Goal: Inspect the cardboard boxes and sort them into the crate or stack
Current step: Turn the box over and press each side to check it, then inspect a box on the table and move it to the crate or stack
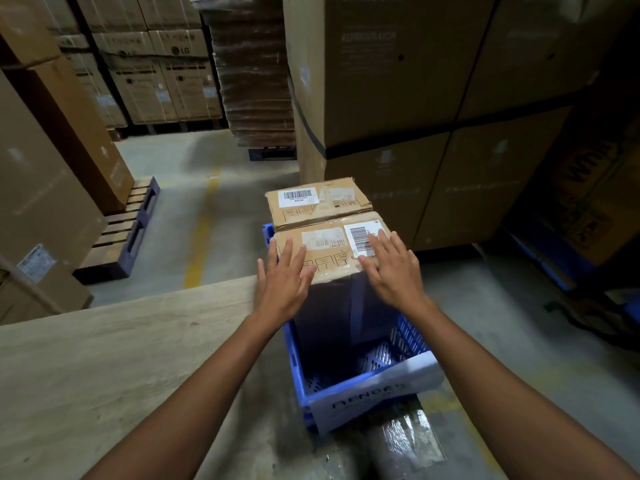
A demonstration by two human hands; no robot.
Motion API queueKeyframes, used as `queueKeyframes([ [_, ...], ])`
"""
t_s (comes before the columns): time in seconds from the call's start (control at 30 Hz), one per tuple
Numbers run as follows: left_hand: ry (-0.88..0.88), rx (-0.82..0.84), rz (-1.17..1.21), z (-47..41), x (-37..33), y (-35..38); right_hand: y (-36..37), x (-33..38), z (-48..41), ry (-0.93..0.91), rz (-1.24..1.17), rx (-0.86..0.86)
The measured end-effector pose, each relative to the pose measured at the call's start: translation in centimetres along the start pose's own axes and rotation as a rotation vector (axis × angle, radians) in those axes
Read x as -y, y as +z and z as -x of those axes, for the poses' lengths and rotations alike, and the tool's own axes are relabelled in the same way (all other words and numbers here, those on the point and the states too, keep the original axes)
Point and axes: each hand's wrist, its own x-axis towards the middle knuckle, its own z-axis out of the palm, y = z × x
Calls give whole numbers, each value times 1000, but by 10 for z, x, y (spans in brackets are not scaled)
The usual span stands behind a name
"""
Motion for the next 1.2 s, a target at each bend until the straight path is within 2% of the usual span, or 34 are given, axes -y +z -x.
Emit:
queueKeyframes([
  [0.17, 292, -123, 20, 3, -17, -13, -9, 17, 37, 63, -109, -168],
  [0.4, 611, -55, 226, 30, -67, -7, -23, 25, 131, 271, -136, -356],
  [0.6, 789, 217, 426, 102, -126, 34, -16, 10, 261, 593, -110, -464],
  [0.7, 890, 374, 542, 150, -159, 64, -11, -1, 332, 810, -137, -484],
  [0.8, 732, 747, 726, 199, -192, 88, -7, -14, 404, 1085, -297, -583],
  [0.93, 258, 1322, 945, 251, -234, 120, -7, -34, 499, 1379, -693, -794],
  [1.03, 64, 1462, 931, 282, -264, 150, 5, -63, 567, 1525, -864, -955],
  [1.2, -77, 1502, 803, 330, -313, 210, 7, -109, 649, 1722, -1142, -1075],
])
